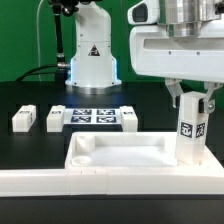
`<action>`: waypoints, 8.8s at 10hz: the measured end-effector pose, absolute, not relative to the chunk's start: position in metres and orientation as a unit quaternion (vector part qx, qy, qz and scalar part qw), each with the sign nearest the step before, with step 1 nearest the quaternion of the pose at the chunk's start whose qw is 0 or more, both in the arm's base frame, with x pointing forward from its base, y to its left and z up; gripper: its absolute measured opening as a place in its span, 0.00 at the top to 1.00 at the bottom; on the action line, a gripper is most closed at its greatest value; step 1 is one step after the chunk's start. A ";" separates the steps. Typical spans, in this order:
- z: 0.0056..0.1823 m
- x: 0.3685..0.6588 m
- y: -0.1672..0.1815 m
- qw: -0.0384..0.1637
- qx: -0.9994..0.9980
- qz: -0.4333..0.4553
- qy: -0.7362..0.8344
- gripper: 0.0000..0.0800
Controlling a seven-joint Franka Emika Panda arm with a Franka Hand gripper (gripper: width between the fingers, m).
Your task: Assemble desk
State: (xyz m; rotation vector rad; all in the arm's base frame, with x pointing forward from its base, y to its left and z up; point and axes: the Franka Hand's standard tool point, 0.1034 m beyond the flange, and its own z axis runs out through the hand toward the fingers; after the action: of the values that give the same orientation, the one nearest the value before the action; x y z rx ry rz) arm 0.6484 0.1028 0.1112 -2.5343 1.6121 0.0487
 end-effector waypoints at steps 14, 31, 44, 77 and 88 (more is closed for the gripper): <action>0.107 0.644 0.113 0.114 -0.845 0.009 0.522 0.19; 0.106 0.644 0.104 0.092 -0.803 0.022 0.588 0.63; 0.105 0.646 0.106 0.126 -0.561 0.041 0.817 0.52; 0.091 0.534 0.101 0.090 -0.959 -0.083 0.257 0.19; 0.050 0.482 0.055 0.048 -0.998 -0.013 -0.032 0.19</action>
Offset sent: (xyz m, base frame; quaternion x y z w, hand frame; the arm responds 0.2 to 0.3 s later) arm 0.0101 0.0101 0.0048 0.1765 -0.0731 0.3861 0.9025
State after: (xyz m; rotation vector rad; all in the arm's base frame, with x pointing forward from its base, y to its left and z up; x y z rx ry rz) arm 0.4815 0.0551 0.0501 -3.0438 -0.0966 -0.0403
